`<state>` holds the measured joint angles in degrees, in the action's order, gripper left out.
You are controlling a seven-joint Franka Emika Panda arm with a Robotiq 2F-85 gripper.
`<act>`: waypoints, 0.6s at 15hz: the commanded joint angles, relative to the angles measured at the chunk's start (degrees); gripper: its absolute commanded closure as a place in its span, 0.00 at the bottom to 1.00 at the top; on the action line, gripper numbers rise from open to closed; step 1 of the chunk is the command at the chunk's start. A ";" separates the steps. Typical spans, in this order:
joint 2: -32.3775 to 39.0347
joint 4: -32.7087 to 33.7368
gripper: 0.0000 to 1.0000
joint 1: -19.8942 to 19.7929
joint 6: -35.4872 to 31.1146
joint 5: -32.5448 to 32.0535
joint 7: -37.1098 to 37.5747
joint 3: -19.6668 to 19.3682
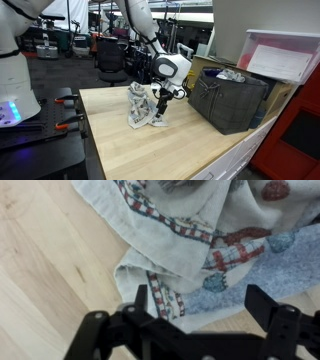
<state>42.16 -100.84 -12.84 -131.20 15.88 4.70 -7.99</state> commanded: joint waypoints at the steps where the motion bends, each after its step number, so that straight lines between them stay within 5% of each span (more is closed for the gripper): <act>1: 5.19 5.99 0.00 -0.52 -0.27 -2.40 1.76 -1.02; 4: 9.56 9.79 0.00 -1.08 0.14 -3.56 1.97 -1.54; 5: 10.78 10.83 0.25 -1.27 0.29 -3.74 2.04 -1.54; 9: 12.50 13.51 0.50 -2.32 1.79 -2.97 2.01 -0.79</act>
<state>52.38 -91.03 -14.14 -131.10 13.41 4.92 -9.57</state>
